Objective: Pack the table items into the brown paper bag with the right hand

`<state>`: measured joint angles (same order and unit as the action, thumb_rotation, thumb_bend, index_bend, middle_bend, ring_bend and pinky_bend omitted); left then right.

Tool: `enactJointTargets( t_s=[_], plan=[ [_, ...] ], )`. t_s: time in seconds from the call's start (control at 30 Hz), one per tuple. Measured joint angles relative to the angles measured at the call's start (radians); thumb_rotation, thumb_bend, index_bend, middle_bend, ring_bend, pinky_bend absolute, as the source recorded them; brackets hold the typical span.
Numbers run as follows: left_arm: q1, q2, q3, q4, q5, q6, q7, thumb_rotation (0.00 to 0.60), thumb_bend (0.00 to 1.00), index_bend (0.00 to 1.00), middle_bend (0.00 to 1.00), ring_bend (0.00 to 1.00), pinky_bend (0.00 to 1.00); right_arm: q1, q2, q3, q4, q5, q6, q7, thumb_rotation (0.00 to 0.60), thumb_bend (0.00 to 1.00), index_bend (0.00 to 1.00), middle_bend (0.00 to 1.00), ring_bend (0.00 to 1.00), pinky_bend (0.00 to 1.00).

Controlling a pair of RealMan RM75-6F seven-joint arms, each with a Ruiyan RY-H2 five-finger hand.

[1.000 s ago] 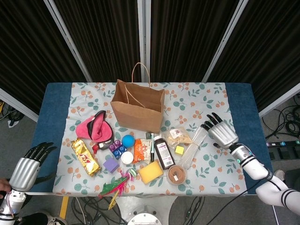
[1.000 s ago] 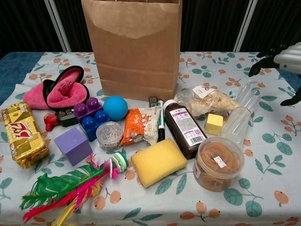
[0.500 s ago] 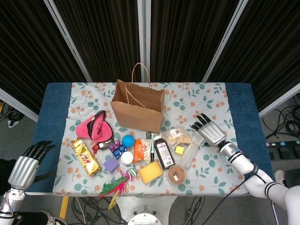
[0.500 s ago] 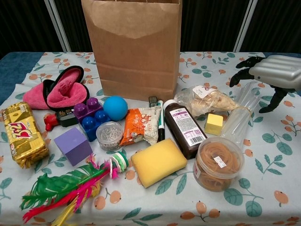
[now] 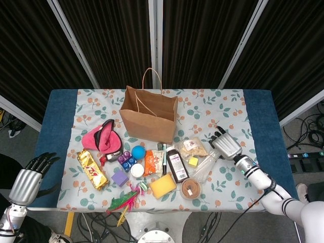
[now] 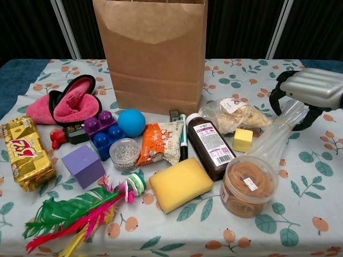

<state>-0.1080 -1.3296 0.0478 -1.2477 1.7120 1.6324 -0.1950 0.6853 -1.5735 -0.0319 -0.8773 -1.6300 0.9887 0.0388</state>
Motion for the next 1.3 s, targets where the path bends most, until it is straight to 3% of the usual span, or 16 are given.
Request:
enactJointTargets(
  t_s=[0.27,0.47,0.67,0.83,1.07,1.3],
  plan=[
    [0.001,0.004,0.003,-0.019,0.006,0.007,-0.001,0.600,0.11,0.26,0.27,0.17,0.25,-0.021,0.085,0.016,-0.088,-0.003,0.086,-0.023,0.600,0.17,0.70,0.52,0.38,0.24],
    [0.004,0.007,0.007,-0.035,0.016,0.018,-0.006,0.600,0.11,0.26,0.27,0.17,0.25,-0.039,0.263,0.068,-0.272,0.018,0.173,-0.061,0.600,0.18,0.71,0.52,0.38,0.24],
    [0.004,0.013,0.010,-0.045,0.026,0.025,-0.010,0.600,0.11,0.26,0.27,0.17,0.25,-0.059,0.498,0.163,-0.495,0.085,0.238,-0.124,0.600,0.18,0.72,0.54,0.39,0.25],
    [0.003,0.020,0.006,-0.051,0.024,0.030,-0.020,0.600,0.11,0.26,0.27,0.17,0.25,-0.051,0.643,0.281,-0.643,0.176,0.261,-0.230,0.600,0.19,0.73,0.54,0.40,0.26],
    [0.004,0.025,0.002,-0.048,0.018,0.035,-0.040,0.600,0.11,0.26,0.27,0.17,0.25,0.016,0.694,0.367,-0.726,0.273,0.223,-0.422,0.600,0.20,0.73,0.54,0.40,0.26],
    [0.003,0.025,-0.008,-0.043,0.017,0.047,-0.062,0.600,0.11,0.26,0.27,0.17,0.25,0.131,0.639,0.414,-0.741,0.404,0.161,-0.687,0.600,0.21,0.73,0.54,0.40,0.26]
  ],
)
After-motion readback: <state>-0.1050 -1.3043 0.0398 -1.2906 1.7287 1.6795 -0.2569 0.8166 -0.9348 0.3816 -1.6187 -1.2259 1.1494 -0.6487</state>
